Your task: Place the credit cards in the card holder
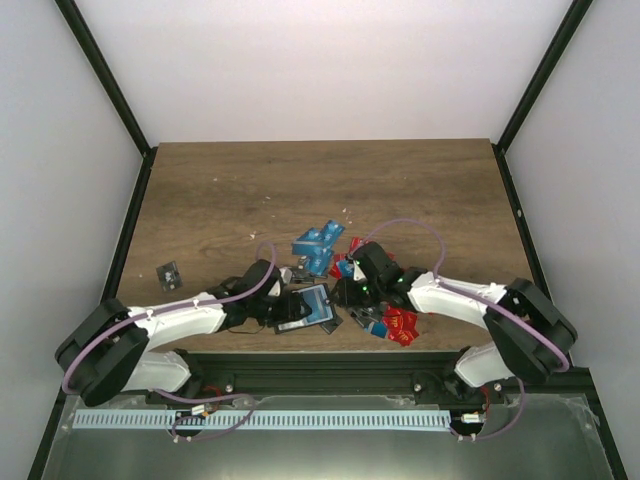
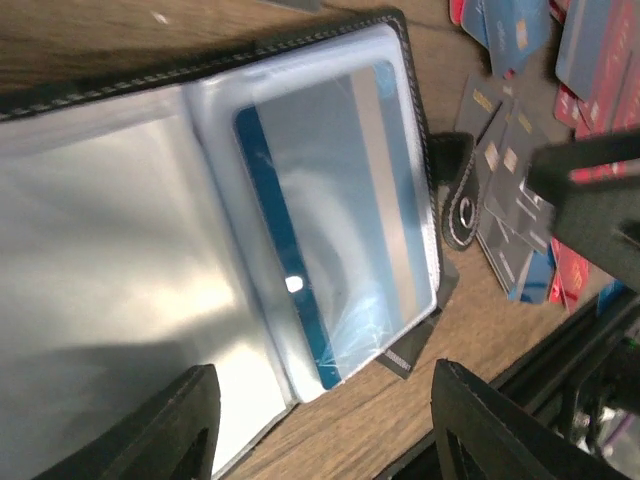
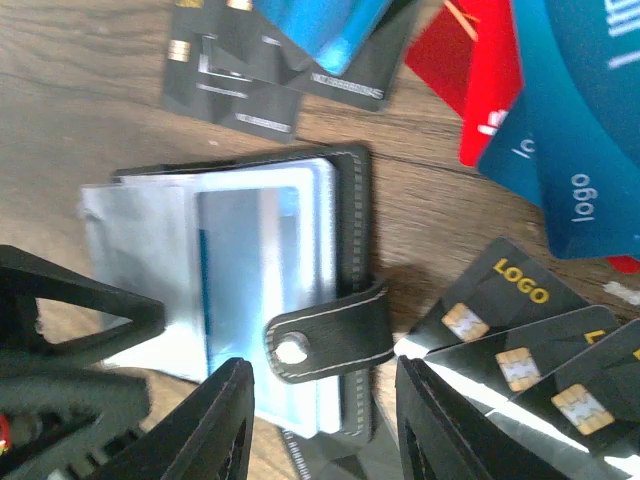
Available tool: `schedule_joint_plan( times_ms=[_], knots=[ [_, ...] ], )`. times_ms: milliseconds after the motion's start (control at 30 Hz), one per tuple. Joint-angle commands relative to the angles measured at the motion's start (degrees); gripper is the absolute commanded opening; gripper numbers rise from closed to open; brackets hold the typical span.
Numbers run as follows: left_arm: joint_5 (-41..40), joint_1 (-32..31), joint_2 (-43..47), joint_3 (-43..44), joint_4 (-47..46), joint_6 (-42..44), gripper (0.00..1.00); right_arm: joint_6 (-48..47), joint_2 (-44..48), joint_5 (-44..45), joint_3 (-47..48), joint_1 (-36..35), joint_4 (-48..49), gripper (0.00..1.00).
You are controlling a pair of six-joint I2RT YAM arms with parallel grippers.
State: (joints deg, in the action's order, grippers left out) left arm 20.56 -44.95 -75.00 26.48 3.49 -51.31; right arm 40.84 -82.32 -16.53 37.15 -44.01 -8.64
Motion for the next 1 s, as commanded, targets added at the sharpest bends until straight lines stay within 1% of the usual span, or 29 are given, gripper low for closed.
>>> schedule_joint_plan(
  times_ms=[0,33,67,133,200,300,500,967],
  knots=[
    [-3.87,-0.13,1.87,1.73,6.68,3.88,0.5,-0.77,4.76,-2.69,1.0,-0.2,-1.3,0.41],
    [-4.21,-0.13,1.8,1.78,6.4,4.13,0.4,-0.46,5.6,-4.06,0.33,-0.24,-0.4,0.41],
    [-4.55,-0.13,1.49,1.93,6.05,4.33,0.33,-0.12,6.38,-5.69,-0.44,-0.23,0.67,0.41],
    [-5.09,-0.13,0.67,2.29,5.27,4.86,0.22,0.62,7.29,-9.28,-2.38,-0.29,3.61,0.41],
    [-5.1,-0.14,-0.55,2.58,4.15,5.33,0.16,1.38,7.09,-12.12,-3.65,-0.5,5.73,0.41],
    [-3.79,-0.14,-2.68,3.01,1.95,6.1,0.1,2.71,6.13,-12.35,-5.15,-1.06,7.48,0.41],
    [-3.23,-0.23,-5.98,4.63,0.68,7.82,0.04,3.89,2.81,-13.51,-6.74,-1.42,11.41,0.41],
    [-2.74,-0.32,-11.12,5.58,0.05,9.5,0.04,3.98,-3.2,-12.24,-5.29,-1.43,13.63,0.41]
  ],
)
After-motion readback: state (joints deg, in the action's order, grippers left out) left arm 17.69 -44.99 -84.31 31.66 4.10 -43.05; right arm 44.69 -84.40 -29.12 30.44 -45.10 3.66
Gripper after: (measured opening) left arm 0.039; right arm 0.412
